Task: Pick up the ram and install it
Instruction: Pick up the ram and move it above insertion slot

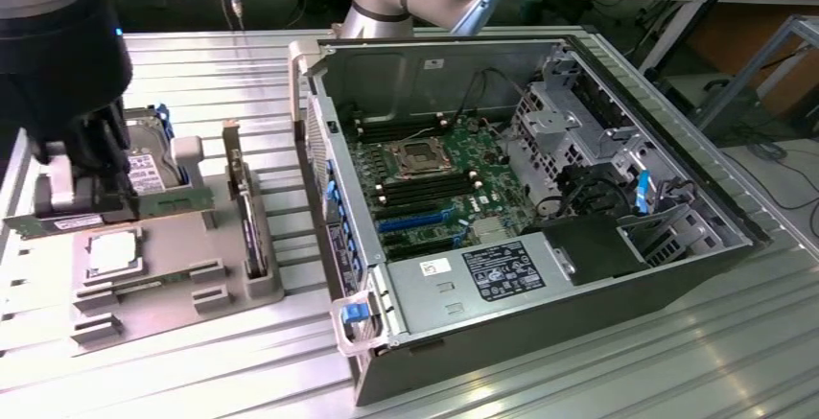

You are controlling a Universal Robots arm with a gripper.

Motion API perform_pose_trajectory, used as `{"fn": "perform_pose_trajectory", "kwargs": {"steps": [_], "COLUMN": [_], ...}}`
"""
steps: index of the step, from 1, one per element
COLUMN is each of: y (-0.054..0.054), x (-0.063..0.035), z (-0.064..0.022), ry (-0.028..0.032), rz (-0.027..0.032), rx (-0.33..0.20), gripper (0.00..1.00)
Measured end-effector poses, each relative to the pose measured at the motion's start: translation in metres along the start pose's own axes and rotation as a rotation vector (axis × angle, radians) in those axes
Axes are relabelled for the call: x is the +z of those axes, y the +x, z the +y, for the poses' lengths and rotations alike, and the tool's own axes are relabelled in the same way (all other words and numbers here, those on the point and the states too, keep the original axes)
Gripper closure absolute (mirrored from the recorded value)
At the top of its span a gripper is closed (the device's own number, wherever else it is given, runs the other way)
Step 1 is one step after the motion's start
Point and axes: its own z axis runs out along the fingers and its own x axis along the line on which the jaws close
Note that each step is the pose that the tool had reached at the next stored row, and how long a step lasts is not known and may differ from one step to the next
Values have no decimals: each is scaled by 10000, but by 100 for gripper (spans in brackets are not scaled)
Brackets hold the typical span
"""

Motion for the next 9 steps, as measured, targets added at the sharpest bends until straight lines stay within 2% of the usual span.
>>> {"fn": "perform_pose_trajectory", "kwargs": {"steps": [5, 7, 9], "y": [-7, -48, -106], "x": [-11, -16, -18], "z": [-256, -368, -400], "ry": [-4, -5, -7], "rz": [0, 1, 1], "rx": [-14, -14, -12], "gripper": [86, 86, 86]}}
